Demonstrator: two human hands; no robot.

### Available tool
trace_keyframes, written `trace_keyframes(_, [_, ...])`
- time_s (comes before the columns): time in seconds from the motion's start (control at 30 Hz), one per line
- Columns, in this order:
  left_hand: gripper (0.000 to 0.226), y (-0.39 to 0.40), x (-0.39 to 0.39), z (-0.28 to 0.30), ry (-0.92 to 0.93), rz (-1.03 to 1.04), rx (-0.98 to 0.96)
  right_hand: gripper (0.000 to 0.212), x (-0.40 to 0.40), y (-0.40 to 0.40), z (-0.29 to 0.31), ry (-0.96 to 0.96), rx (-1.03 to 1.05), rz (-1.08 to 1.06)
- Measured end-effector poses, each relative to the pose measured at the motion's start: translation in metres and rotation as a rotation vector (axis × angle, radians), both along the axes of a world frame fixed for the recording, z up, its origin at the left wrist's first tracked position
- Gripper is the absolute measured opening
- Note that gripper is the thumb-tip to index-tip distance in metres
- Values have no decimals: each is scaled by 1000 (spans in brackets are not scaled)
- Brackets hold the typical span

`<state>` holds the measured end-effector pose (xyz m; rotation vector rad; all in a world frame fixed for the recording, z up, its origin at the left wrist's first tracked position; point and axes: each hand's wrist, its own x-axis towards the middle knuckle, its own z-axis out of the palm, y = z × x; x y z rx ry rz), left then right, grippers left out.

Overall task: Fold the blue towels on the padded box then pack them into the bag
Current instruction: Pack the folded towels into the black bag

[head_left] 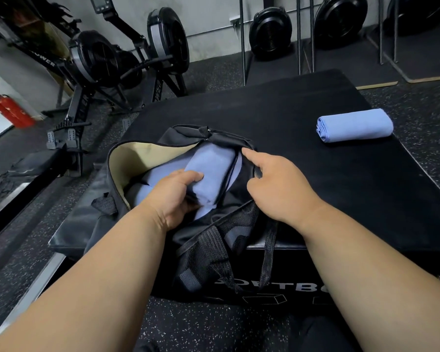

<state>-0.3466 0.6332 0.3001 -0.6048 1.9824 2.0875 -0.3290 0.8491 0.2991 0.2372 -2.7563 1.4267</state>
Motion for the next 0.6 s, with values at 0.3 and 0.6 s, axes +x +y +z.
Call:
trace_keyframes(0.3, [10, -5, -1, -8, 47, 8, -192, 77, 1, 2, -2, -9, 0, 15])
trace_keyframes(0.6, [37, -5, 9, 3, 85, -42, -646, 73, 4, 9, -1, -6, 14, 60])
